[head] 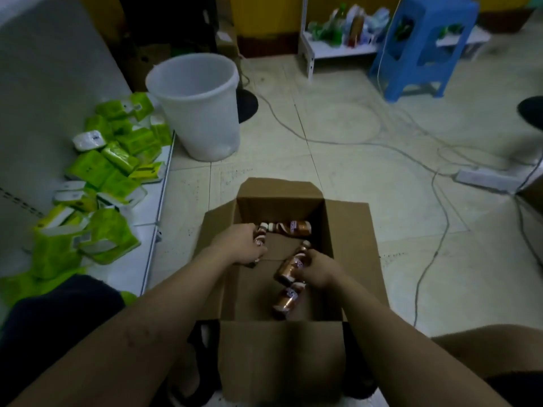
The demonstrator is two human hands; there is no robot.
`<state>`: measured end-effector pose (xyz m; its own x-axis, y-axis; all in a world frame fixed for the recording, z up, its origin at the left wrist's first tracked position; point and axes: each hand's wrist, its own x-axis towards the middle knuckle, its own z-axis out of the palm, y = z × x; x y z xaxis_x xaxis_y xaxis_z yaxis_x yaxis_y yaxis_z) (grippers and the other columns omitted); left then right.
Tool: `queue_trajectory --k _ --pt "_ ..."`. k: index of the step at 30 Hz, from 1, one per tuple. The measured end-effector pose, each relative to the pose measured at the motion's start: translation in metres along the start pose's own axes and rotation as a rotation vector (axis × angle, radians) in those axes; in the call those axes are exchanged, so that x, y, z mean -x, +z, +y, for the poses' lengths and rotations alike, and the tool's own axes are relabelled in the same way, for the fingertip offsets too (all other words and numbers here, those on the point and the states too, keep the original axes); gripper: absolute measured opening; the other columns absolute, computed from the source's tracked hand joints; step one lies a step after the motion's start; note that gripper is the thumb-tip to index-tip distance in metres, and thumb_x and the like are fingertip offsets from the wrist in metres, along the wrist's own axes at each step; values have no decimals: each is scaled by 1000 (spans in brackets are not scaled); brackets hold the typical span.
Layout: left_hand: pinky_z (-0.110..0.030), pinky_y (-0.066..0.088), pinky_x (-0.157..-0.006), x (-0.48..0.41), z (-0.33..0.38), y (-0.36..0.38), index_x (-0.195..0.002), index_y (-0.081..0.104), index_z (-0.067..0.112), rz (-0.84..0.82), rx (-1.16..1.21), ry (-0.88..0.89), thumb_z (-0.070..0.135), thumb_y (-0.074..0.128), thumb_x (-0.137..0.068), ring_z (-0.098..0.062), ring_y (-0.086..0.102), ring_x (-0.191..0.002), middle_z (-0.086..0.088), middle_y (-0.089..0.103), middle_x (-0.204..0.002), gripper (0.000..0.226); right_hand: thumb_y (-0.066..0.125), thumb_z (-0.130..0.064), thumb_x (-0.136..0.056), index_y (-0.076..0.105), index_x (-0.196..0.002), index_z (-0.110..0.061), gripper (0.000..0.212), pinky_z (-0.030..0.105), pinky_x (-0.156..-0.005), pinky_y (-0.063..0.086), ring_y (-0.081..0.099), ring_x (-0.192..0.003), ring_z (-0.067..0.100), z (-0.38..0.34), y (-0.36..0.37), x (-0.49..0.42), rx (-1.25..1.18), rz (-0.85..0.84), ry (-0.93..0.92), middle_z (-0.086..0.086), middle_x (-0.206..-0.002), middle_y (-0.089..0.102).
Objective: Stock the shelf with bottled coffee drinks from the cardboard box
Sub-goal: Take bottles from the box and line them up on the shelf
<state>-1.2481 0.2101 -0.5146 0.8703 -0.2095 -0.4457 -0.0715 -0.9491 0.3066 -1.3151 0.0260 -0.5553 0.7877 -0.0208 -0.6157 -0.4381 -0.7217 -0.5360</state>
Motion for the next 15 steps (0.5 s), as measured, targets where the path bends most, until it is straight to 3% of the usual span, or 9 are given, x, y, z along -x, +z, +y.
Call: queue_trajectory --k 5,8,12,15 --pt "-30 44 -76 -56 -34 55 -120 55 21 -164 94 -113 43 68 -78 -20 56 -95 -5 61 -115 50 67 -38 -84 51 -130 -17 53 30 -90 43 56 -108 21 35 36 -50 -148 -77 212 7 -127 59" --pt "-30 43 -76 -89 -53 86 -122 52 20 -192 149 -170 37 69 -77 -20 56 -94 -6 60 -116 51 65 -34 -86 34 -143 -13 68 35 -99 44 55 -117 26 49 63 -85 -174 -99 287 7 -130 60" --pt "-26 40 -84 -139 -70 120 -129 51 17 -228 205 -163 31 69 -79 -28 57 -108 -10 59 -124 55 60 -32 -91 32 -146 -19 63 39 -99 43 52 -121 27 59 95 -124 -199 -134 440 8 -135 53" --pt "-32 39 -95 -177 -71 139 -141 37 13 -245 182 -185 32 72 -77 -32 48 -120 -15 47 -136 75 62 -34 -89 30 -143 -16 65 39 -96 44 50 -121 29 67 115 -148 -202 -123 571 11 -137 48"
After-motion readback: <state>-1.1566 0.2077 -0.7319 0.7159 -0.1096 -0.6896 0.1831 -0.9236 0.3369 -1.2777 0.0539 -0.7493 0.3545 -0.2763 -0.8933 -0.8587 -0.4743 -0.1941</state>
